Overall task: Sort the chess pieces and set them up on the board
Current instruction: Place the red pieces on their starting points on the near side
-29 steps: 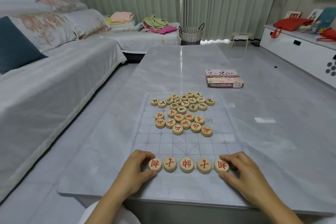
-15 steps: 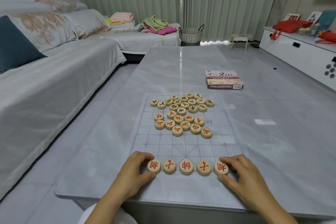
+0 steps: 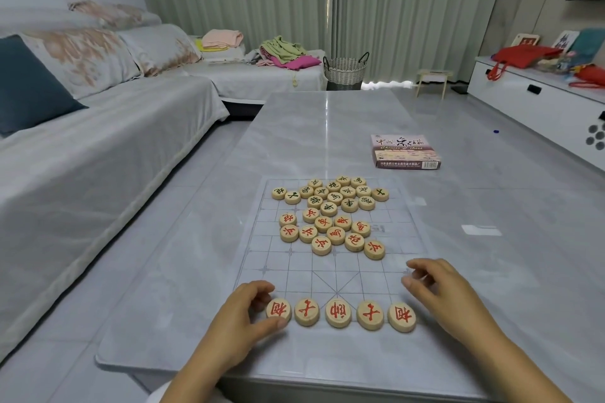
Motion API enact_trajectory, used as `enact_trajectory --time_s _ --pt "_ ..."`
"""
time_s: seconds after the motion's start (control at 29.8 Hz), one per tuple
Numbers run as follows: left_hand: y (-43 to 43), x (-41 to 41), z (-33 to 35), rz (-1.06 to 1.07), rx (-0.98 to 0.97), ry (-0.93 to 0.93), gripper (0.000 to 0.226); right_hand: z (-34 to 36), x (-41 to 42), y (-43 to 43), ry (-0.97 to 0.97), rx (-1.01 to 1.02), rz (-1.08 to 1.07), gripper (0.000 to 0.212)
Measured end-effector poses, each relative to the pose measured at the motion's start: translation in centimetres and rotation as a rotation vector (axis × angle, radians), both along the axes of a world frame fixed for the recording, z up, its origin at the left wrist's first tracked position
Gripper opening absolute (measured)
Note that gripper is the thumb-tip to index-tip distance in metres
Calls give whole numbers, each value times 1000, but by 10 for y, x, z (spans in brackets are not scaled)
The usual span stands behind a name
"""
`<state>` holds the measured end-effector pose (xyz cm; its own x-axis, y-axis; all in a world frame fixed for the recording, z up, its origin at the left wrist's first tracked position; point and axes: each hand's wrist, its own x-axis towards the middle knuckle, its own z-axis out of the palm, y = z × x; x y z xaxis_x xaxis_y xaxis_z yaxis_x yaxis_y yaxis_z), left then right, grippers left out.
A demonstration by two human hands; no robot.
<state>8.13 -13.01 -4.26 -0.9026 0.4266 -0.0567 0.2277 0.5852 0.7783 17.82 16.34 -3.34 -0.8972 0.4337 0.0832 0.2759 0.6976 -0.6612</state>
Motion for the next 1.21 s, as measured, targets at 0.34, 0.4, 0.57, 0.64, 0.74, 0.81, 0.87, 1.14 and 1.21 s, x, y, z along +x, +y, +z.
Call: enact_trajectory --time_s 0.34,0.4,0.57,0.64,0.74,0.81,0.87,1.14,1.21 --pt "2 0 3 28 53 -58 42 6 -81 9 -113 45 22 40" --pt "1 -2 1 37 76 -73 39 8 -97 9 -117 76 18 39" --pt "3 -7 1 52 71 -90 35 9 -131 4 -238 121 26 41" --pt "4 -8 2 59 71 -91 35 11 -142 2 -311 136 -4 42" --pt "4 -9 3 65 74 -94 34 11 -154 2 -327 175 -45 25" --pt "3 -9 3 63 74 -96 33 12 -155 6 -305 147 -59 27" --pt "2 -9 2 71 92 -92 29 15 -147 14 -280 106 -76 20" --pt "7 -25 6 207 166 -37 12 7 -30 32 -154 123 71 20" --pt "15 -30 9 202 137 37 13 -6 -12 29 -124 118 80 24"
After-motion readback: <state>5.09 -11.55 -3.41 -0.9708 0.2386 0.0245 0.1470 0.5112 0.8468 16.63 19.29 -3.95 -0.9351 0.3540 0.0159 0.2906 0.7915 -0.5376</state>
